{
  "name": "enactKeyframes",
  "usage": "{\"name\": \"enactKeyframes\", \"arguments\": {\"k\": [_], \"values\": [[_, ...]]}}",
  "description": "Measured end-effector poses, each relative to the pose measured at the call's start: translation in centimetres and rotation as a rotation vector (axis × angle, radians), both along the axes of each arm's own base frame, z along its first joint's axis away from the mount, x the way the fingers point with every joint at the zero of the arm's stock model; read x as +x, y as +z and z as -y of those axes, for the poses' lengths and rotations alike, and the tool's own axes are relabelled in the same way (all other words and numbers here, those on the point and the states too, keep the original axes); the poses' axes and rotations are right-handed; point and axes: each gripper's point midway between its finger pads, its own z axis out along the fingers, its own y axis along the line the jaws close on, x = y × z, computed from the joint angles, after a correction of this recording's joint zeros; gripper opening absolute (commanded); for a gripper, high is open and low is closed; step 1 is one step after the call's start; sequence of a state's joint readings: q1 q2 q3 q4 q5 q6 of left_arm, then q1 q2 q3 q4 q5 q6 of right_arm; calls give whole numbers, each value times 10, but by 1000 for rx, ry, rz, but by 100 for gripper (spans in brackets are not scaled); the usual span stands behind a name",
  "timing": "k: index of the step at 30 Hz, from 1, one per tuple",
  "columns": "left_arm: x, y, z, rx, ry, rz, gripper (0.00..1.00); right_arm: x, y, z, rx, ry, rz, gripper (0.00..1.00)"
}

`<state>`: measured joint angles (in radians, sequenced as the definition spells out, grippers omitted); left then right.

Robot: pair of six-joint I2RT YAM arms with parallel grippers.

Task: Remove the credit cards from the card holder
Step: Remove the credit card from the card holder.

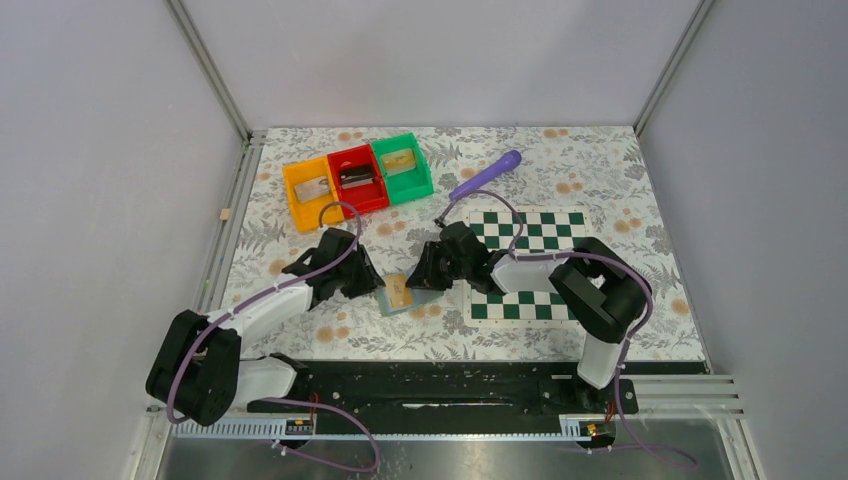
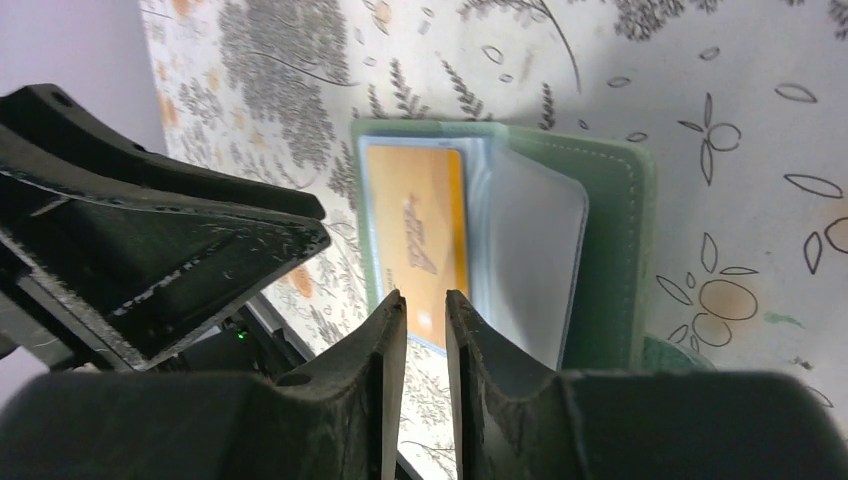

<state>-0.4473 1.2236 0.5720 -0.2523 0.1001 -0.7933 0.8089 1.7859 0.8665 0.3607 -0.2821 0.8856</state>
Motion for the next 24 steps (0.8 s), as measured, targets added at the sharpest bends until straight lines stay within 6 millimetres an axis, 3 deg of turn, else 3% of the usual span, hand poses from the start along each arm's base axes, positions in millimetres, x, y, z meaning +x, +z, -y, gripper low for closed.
{"name": "enactKeyframes", "arguments": {"k": [8, 24], "values": [[-8, -22, -6, 27, 3, -55, 29, -5, -27, 3, -58, 28, -56, 28], [-4, -30, -5, 15, 1, -53, 25, -3, -30, -7, 27, 74, -83, 25]]}}
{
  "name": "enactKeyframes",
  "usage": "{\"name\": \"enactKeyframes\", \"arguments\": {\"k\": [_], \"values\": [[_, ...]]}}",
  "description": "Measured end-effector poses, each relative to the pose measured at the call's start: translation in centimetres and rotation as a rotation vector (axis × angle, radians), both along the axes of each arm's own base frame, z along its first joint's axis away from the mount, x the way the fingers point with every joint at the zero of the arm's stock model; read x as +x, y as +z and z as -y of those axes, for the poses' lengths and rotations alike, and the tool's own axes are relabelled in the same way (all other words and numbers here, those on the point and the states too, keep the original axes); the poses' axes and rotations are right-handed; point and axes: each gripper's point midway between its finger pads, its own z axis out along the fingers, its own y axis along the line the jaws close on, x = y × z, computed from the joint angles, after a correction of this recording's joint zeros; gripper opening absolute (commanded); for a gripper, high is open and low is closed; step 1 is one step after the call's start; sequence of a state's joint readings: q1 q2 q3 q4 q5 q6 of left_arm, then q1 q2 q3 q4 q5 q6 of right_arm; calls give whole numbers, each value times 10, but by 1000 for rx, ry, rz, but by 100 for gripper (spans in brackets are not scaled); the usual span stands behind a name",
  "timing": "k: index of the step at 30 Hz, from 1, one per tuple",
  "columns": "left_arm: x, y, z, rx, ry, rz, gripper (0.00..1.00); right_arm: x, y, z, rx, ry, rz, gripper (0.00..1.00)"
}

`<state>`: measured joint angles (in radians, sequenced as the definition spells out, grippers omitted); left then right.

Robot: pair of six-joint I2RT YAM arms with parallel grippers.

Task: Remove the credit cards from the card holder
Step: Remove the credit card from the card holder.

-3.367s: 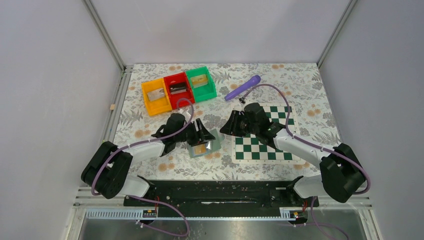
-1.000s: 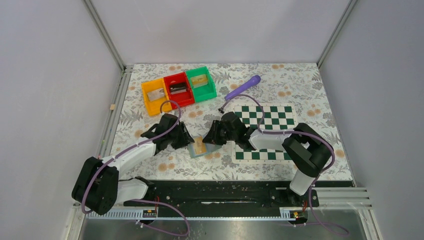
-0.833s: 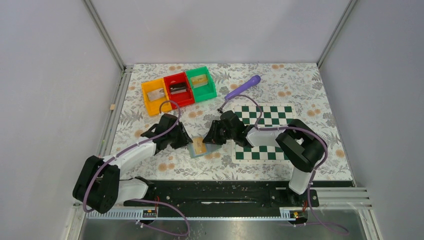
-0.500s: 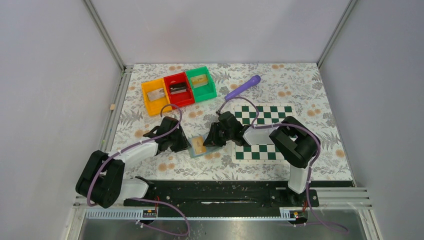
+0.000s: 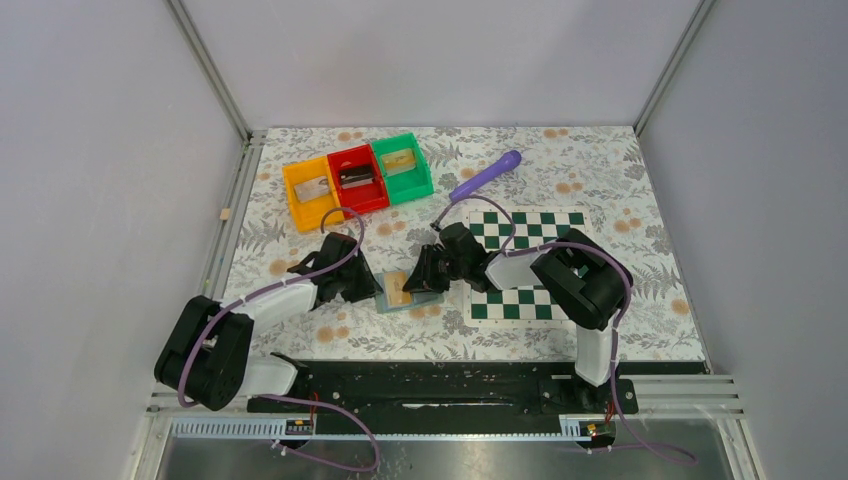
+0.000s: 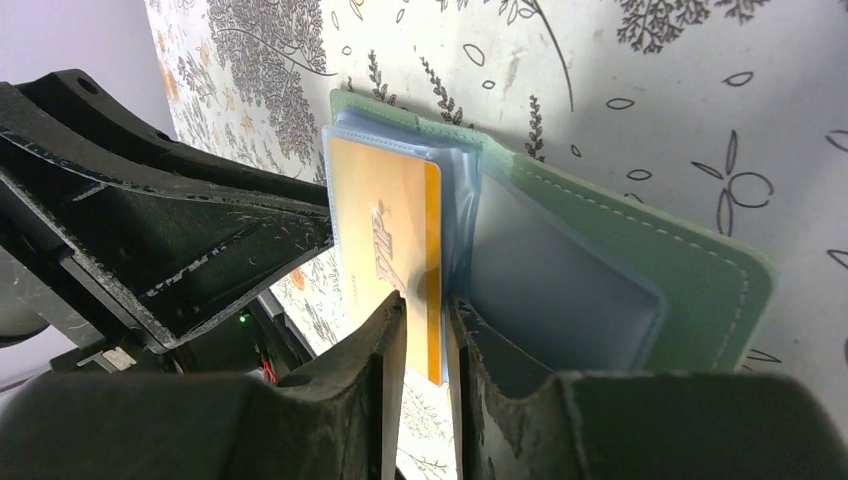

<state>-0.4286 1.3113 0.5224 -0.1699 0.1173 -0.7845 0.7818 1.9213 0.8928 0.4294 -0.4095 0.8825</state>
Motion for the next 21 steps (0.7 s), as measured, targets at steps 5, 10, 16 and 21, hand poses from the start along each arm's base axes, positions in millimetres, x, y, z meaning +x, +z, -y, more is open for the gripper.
{"name": "enactKeyframes", "arguments": {"k": [5, 10, 16, 21], "values": [[1, 0, 0, 0, -1, 4, 25, 0, -2, 2, 22, -9, -11, 1], [3, -1, 1, -2, -1, 5, 26, 1, -3, 7, 51, -25, -20, 0], [8, -1, 4, -7, -3, 8, 26, -2, -3, 17, 78, -40, -29, 0], [8, -1, 4, -8, -4, 8, 26, -2, -2, 28, 84, -62, -31, 0]]}}
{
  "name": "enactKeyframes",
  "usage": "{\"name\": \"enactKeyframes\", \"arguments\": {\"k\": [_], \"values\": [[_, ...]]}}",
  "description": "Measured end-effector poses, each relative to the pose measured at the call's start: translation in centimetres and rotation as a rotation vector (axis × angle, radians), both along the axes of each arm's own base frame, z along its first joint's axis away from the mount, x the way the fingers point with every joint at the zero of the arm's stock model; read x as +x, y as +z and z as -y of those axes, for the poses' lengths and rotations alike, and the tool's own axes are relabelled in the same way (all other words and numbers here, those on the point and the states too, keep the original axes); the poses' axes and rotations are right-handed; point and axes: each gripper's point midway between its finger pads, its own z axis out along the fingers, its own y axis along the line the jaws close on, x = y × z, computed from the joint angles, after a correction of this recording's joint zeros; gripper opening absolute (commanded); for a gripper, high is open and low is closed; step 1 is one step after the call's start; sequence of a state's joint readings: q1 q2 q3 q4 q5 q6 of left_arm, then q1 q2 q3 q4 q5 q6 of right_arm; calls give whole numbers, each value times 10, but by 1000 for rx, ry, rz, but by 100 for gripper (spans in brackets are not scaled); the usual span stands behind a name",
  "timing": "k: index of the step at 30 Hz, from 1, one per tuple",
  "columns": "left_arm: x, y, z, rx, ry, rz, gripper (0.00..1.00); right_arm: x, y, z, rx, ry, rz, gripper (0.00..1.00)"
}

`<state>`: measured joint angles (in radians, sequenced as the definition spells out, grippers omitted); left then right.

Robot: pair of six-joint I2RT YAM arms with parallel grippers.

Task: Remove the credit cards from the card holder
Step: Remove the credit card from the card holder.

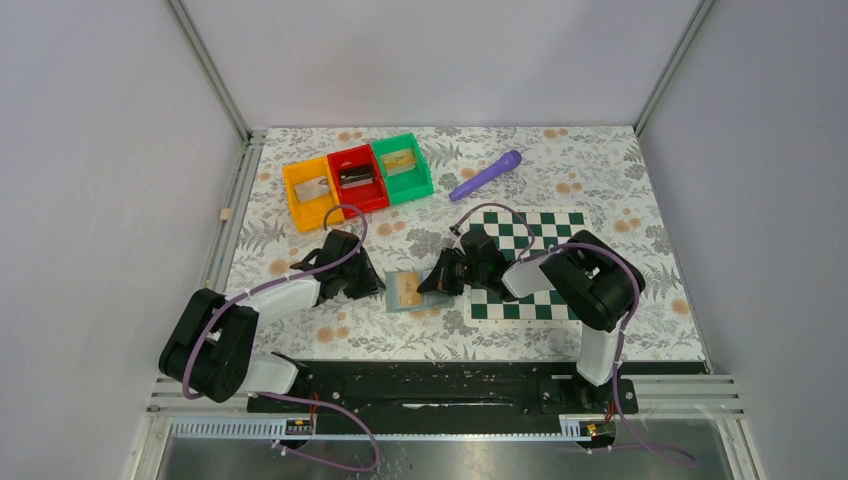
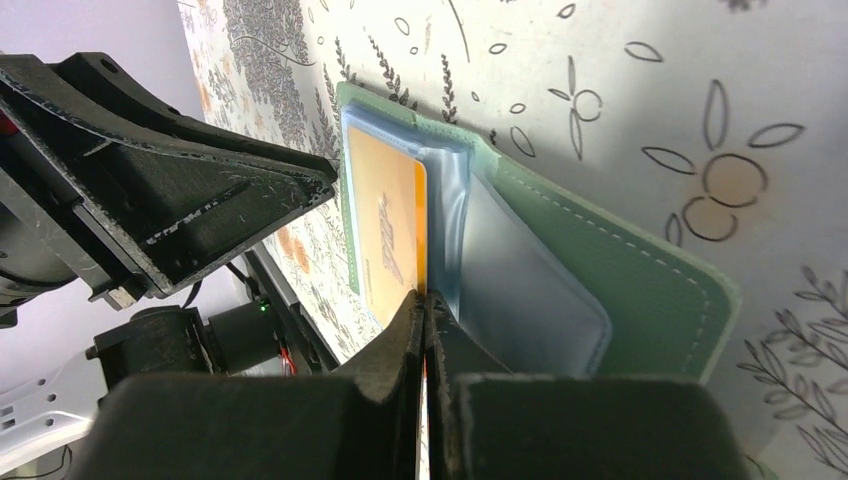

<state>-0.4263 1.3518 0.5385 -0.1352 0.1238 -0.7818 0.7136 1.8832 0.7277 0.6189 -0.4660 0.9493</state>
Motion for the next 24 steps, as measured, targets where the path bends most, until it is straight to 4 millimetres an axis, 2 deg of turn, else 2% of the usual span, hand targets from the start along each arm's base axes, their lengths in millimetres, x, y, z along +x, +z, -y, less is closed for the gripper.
{"name": "enactKeyframes", "arguments": {"k": [5, 11, 24], "values": [[2, 0, 1, -3, 1, 0, 26, 2, 3, 9, -6, -20, 2, 0], [3, 3, 5, -24, -14, 7, 38, 1, 6, 13, -14, -24, 5, 0], [-11, 6, 11, -89, -53, -6, 37, 0, 3, 21, -3, -40, -8, 0]]}}
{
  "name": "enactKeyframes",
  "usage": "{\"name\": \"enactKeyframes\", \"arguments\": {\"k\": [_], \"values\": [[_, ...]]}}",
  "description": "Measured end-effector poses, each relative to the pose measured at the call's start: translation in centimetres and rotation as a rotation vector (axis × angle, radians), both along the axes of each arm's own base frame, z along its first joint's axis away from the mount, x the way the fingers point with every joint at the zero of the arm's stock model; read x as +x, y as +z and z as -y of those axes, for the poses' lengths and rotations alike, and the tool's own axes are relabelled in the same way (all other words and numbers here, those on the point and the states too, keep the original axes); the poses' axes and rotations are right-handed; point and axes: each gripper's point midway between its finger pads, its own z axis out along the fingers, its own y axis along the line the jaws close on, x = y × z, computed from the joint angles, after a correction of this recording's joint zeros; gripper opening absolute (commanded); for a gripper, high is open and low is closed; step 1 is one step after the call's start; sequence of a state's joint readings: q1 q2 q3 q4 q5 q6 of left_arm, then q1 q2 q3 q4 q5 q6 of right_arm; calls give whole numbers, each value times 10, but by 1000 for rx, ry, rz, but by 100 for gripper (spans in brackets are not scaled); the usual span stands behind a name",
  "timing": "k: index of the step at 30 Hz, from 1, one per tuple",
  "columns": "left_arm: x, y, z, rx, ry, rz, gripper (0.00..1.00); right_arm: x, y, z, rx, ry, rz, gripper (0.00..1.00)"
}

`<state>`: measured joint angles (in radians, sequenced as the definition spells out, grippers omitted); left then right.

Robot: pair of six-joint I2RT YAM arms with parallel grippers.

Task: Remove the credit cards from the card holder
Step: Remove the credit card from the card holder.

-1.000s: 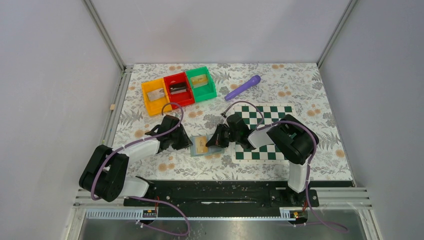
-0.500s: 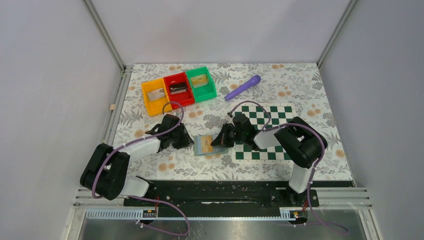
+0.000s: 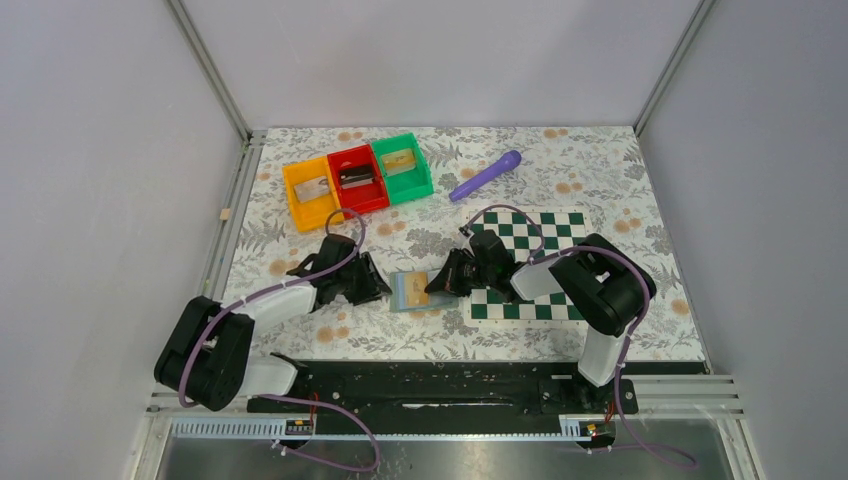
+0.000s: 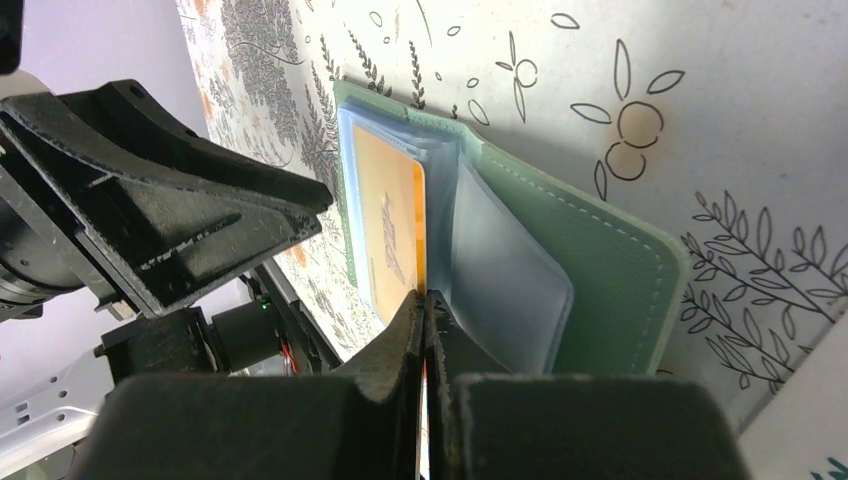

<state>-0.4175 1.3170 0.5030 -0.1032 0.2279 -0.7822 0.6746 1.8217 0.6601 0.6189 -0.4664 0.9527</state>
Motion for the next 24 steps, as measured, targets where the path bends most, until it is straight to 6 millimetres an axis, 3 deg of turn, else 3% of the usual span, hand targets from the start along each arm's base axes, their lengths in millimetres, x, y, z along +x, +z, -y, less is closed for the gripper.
{"name": "enactKeyframes", "arguments": {"k": [4, 15, 20, 24], "values": [[-6, 8, 8, -44, -34, 8, 33, 0, 1, 0, 2, 2, 1, 0], [3, 33, 18, -121, -22, 87, 32, 8, 16, -13, 25, 22, 16, 0], [7, 29, 27, -169, -27, 82, 30, 4, 15, -15, 12, 33, 8, 0], [6, 8, 29, -157, -21, 14, 28, 1, 8, -11, -19, 36, -7, 0]]}}
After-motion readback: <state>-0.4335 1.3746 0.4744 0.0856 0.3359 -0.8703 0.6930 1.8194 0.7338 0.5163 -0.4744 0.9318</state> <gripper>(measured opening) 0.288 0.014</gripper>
